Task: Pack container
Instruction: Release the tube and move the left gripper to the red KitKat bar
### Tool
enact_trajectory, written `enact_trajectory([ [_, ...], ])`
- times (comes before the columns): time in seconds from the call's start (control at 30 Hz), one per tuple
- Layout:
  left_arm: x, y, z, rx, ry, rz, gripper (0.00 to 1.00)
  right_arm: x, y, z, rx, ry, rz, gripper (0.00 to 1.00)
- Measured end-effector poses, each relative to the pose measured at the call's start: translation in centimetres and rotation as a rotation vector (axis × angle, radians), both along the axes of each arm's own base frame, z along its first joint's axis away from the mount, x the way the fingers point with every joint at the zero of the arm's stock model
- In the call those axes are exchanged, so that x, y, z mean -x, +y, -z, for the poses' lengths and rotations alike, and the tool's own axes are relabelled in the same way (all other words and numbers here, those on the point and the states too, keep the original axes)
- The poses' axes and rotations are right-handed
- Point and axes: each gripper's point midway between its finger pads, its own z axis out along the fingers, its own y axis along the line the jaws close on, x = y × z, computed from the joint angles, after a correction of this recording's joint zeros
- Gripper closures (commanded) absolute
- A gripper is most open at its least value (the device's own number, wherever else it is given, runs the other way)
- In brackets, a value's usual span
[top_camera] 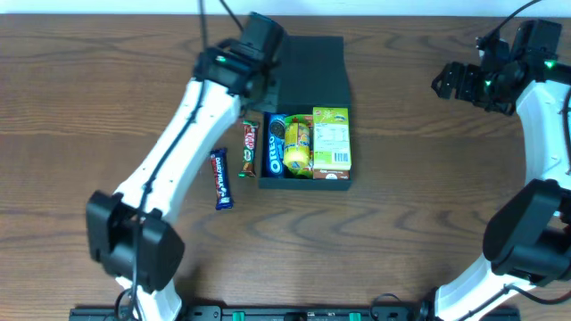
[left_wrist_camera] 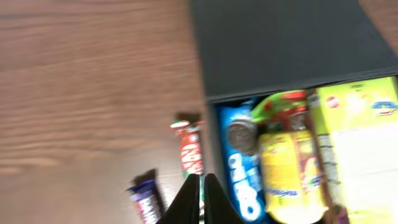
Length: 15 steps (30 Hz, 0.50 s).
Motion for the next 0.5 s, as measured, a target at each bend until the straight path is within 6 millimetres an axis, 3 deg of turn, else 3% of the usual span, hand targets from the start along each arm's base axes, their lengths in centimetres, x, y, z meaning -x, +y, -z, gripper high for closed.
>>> enact_trajectory([
  [0.1,-0.3,3.4,1.9,0.017,0.063,-0.041,0.90,0.0,0.0,0.0,0.000,0.001,0.000,0.01],
  [0.13,0.0,4.5,3.0,0.029,0.100,-0.053,0.84,0.0,0.0,0.0,0.000,0.000,0.000,0.01],
  [0.23,1.3,7.0,6.7,0.087,0.208,-0.049,0.53,0.0,0.0,0.0,0.000,0.000,0.000,0.01],
  [0.37,3.4,6.0,10.4,0.163,0.285,0.030,0.43,0.0,0.0,0.0,0.000,0.000,0.001,0.01],
  [0.5,3.6,4.4,11.6,0.192,0.273,0.078,0.42,0.0,0.0,0.0,0.000,0.000,0.001,0.01],
])
